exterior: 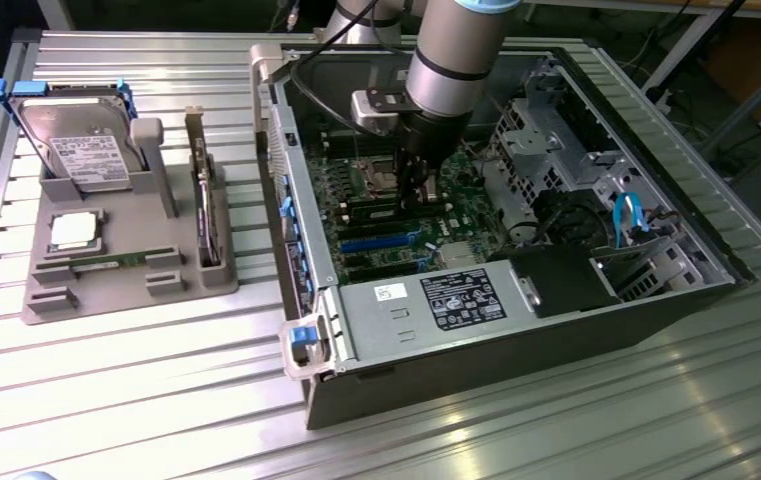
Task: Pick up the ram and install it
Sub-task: 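Insert the ram into the slot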
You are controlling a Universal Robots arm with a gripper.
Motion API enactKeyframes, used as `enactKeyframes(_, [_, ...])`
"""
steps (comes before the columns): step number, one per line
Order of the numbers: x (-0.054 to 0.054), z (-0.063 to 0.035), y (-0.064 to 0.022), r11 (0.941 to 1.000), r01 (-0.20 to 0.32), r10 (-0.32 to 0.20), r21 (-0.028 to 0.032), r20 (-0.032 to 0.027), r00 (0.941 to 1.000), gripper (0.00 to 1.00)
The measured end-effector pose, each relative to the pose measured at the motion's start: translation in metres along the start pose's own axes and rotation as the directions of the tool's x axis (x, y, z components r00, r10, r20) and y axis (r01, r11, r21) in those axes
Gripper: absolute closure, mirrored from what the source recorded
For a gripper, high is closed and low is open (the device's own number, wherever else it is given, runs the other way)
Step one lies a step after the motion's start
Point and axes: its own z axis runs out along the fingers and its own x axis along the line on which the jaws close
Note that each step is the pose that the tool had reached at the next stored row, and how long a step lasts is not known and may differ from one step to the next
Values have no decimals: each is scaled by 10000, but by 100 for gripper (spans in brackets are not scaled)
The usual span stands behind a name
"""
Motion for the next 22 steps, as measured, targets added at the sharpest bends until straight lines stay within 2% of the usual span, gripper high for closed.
enactKeyframes(12, [0,0,0,10000,0,0,0,0,10000,86])
enactKeyframes(15, [0,0,0,10000,0,0,0,0,10000,60])
enactKeyframes(19, [1,-6,0,10000,0,0,-1,-3,10000,60])
enactKeyframes(22, [3,-60,1,10000,0,0,1,1,10000,60])
